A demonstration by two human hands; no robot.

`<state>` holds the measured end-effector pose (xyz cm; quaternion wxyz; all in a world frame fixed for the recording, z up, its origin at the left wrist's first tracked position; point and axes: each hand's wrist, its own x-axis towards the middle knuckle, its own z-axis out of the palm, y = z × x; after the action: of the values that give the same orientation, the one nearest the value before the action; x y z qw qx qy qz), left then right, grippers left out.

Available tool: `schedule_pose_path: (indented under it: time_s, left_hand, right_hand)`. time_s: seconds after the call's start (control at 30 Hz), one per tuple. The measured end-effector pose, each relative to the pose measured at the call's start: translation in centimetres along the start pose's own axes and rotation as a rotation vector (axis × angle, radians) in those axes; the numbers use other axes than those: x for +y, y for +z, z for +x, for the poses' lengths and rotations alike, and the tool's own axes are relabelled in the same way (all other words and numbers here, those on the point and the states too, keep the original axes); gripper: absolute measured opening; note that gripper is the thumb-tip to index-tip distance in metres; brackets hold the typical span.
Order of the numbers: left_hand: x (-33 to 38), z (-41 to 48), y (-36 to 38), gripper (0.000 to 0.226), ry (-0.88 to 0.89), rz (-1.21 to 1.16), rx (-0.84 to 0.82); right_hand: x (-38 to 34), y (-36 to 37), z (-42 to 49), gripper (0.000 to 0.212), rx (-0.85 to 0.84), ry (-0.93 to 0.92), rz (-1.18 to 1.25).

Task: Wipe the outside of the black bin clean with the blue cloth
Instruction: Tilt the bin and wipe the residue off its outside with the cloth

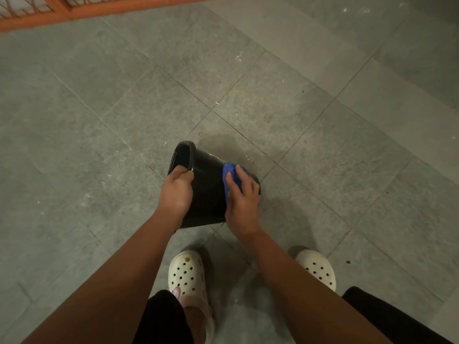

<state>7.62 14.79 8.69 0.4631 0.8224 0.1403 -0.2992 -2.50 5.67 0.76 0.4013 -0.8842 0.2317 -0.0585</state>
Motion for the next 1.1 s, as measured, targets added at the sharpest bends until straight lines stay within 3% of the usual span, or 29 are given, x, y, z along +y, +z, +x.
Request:
schedule_pose_path:
  time_s: [0.13, 0.27, 0.5, 0.7, 0.83, 1.03, 1.1]
  left_hand:
    - [0.2, -0.2, 0.8, 0.023, -0.03, 0.108, 0.012]
    - [0.2, -0.7, 1.1, 0.022, 0.034, 0.007, -0.005]
    - [-0.1, -1.0, 0.8, 0.02, 0.13, 0.079, -0.011]
    - [0.9, -0.8, 0.7, 0.029, -0.001, 0.043, -0.023]
    - [0.2, -0.7, 1.0, 0.031, 0.028, 0.023, -0.006]
    - [-0.8, -0.9, 1.4, 0.031, 0.077, -0.034, 0.061]
    - [-1.0, -0.8, 1.2, 0.031, 0.068, -0.047, 0.093]
  right_hand:
    - [-0.3, 0.4, -0.2, 0.058, -0.024, -0.008, 0.066]
    - [-0.1, 0.2, -0.8, 0.061, -0.01, 0.022, 0.124]
    - [-0.3, 0.4, -1.7, 0.055, 0.024, 0.079, 0.174]
    - [-1.0, 0.7, -1.9, 0.057, 0.021, 0.083, 0.175]
    - [-1.6, 1.0, -1.8, 0.062, 0.055, 0.113, 0.184]
    - [-3.0, 1.3, -0.8, 0.067, -0.015, -0.065, 0.222]
    - [-2.3, 1.0, -0.1, 0.068, -0.049, -0.049, 0.199]
